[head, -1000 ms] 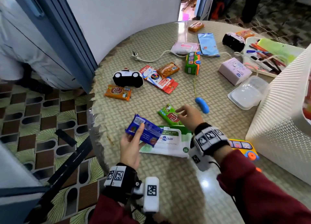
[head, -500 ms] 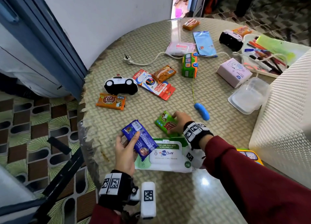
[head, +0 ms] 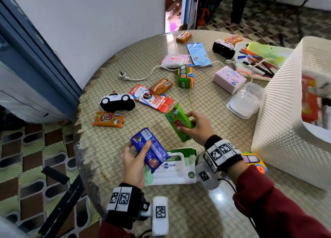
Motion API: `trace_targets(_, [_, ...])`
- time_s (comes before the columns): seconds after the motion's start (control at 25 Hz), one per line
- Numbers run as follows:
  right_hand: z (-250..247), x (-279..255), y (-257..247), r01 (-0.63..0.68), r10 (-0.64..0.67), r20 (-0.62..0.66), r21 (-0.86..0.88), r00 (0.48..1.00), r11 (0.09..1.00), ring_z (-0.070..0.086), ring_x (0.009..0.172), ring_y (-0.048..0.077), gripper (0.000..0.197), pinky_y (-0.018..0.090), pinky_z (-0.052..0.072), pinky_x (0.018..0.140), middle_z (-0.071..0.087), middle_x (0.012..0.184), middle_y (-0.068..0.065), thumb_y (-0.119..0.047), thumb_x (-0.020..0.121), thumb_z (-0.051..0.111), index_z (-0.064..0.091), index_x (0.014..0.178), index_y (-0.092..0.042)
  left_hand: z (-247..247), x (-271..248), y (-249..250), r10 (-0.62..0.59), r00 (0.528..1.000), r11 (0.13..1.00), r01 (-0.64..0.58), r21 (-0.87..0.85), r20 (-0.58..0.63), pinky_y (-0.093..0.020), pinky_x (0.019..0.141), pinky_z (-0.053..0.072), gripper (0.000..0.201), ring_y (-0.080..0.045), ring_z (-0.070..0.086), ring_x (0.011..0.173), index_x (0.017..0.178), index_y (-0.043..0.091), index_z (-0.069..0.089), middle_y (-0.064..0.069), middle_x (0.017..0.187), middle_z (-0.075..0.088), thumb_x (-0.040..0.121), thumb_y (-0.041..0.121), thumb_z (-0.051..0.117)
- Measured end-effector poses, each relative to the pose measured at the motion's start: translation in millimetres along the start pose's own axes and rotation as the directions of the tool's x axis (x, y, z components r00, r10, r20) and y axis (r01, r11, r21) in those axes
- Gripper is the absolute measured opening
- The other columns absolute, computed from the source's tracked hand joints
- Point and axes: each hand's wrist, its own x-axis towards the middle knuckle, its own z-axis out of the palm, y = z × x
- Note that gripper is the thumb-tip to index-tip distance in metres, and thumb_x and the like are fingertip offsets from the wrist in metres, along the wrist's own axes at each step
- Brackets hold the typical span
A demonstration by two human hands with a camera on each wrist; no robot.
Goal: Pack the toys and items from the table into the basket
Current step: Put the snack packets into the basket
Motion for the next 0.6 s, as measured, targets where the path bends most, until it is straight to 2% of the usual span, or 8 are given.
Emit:
trace_targets(0.04, [-8, -10, 2, 0.020, -0.018, -0.034, 0.058, 0.999, 0.998, 0.061, 0.078, 0.021, 0.038, 0.013, 0.047, 0.063, 0.062, 0.087, 0.005, -0.016, 0.070, 0.081, 0.058, 0.100, -0.014, 6, -4, 0, 0.012, 1.000, 1.000, -0.012, 0.014, 0.021, -0.041, 0.084, 0.054, 0.041, -0.022, 0.065, 0.099, 0.121, 0.012, 0.049, -0.006, 0.106, 0.068, 0.085, 0.002, 0.066])
trace_targets(0.12, [-24, -31, 9, 0.034, -0.018, -0.106, 0.158, 0.994, 0.987, 0.067, 0.082, 0.027, 0.038, 0.035, 0.055, 0.076, 0.069, 0.092, 0.010, -0.014, 0.067, 0.083, 0.055, 0.092, -0.022, 20, -14, -1, 0.045, 0.996, 0.998, -0.049, 0.048, 0.076, -0.035, 0.077, 0.057, 0.038, -0.017, 0.067, 0.091, 0.117, 0.013, 0.050, -0.003, 0.100, 0.069, 0.085, 0.001, 0.066])
trace_targets(0.16, [-33, -43, 12, 0.023, 0.003, -0.140, 0.185, 0.990, 0.982, 0.067, 0.082, 0.029, 0.038, 0.041, 0.055, 0.076, 0.070, 0.093, 0.012, -0.013, 0.067, 0.083, 0.055, 0.092, -0.022, 28, -20, -2, 0.059, 0.993, 0.996, -0.066, 0.065, 0.105, -0.034, 0.073, 0.058, 0.037, -0.014, 0.068, 0.086, 0.115, 0.014, 0.050, -0.002, 0.096, 0.070, 0.084, 0.001, 0.066])
trace_targets(0.2, [-43, -55, 16, 0.013, 0.024, -0.171, 0.210, 0.985, 0.978, 0.068, 0.080, 0.028, 0.039, 0.043, 0.055, 0.075, 0.070, 0.091, 0.013, -0.013, 0.067, 0.083, 0.056, 0.095, -0.019, 35, -26, -3, 0.072, 0.988, 0.993, -0.084, 0.085, 0.133, -0.035, 0.072, 0.058, 0.036, -0.013, 0.069, 0.081, 0.113, 0.013, 0.050, -0.001, 0.092, 0.071, 0.084, 0.001, 0.067])
trace_targets(0.28, [-61, -79, 23, 0.005, 0.059, -0.233, 0.266, 0.971, 0.964, 0.067, 0.077, 0.025, 0.041, 0.041, 0.055, 0.073, 0.070, 0.087, 0.013, -0.012, 0.068, 0.083, 0.056, 0.098, -0.016, 50, -39, -6, 0.086, 0.979, 0.986, -0.110, 0.124, 0.188, -0.040, 0.073, 0.057, 0.037, -0.014, 0.069, 0.078, 0.114, 0.011, 0.048, 0.000, 0.089, 0.072, 0.084, 0.003, 0.067])
trace_targets(0.44, [-106, -130, 37, 0.054, 0.063, -0.370, 0.298, 0.927, 0.953, 0.066, 0.069, 0.017, 0.038, 0.031, 0.054, 0.065, 0.069, 0.078, 0.008, -0.010, 0.068, 0.082, 0.057, 0.092, -0.024, 84, -75, -17, 0.082, 0.948, 0.974, -0.142, 0.178, 0.307, -0.041, 0.078, 0.055, 0.032, -0.018, 0.069, 0.080, 0.106, 0.012, 0.048, -0.002, 0.087, 0.072, 0.082, 0.005, 0.069])
trace_targets(0.52, [-129, -155, 46, 0.088, 0.062, -0.440, 0.312, 0.896, 0.946, 0.064, 0.066, 0.011, 0.037, 0.024, 0.053, 0.062, 0.068, 0.077, 0.007, -0.007, 0.068, 0.082, 0.057, 0.089, -0.025, 102, -95, -25, 0.090, 0.930, 0.970, -0.164, 0.182, 0.357, -0.037, 0.074, 0.057, 0.029, -0.017, 0.069, 0.079, 0.098, 0.013, 0.048, -0.005, 0.089, 0.072, 0.081, 0.003, 0.069])
trace_targets(0.6, [-151, -177, 55, 0.112, 0.067, -0.511, 0.312, 0.857, 0.943, 0.066, 0.070, 0.014, 0.037, 0.024, 0.053, 0.065, 0.069, 0.081, 0.010, -0.006, 0.067, 0.082, 0.059, 0.091, -0.021, 120, -115, -35, 0.101, 0.913, 0.969, -0.180, 0.170, 0.396, -0.031, 0.068, 0.059, 0.031, -0.013, 0.069, 0.074, 0.098, 0.013, 0.047, -0.006, 0.088, 0.071, 0.080, 0.001, 0.070])
